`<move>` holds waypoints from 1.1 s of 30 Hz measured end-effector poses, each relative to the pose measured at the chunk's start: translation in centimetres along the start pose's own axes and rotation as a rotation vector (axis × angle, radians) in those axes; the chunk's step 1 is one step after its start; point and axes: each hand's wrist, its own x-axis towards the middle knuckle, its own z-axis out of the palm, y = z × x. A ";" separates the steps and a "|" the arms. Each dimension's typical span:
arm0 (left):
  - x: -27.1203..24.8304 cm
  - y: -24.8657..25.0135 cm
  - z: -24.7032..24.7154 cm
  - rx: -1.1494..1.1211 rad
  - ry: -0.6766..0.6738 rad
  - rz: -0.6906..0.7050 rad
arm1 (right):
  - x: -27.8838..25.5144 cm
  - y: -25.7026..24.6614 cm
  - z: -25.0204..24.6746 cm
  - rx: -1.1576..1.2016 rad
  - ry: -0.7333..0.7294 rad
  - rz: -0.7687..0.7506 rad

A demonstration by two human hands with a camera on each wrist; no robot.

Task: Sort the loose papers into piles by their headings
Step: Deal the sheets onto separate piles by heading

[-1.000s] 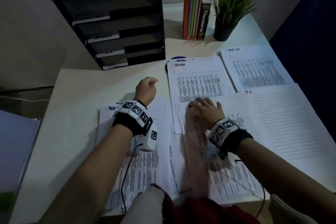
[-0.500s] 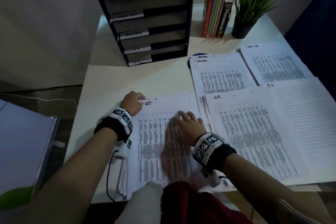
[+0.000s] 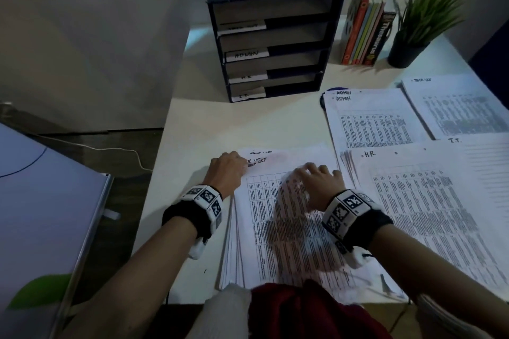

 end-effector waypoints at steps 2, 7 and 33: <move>-0.3 -0.1 -0.3 -0.273 -0.080 0.012 | 0.3 -0.8 -0.2 0.014 0.081 -0.015; -0.3 0.0 -1.9 -0.679 -0.335 -0.062 | 0.4 -2.4 -0.5 -0.117 0.206 -0.124; 0.6 -0.9 0.2 -0.382 0.132 -0.068 | 0.7 -3.8 0.9 -0.012 0.214 -0.153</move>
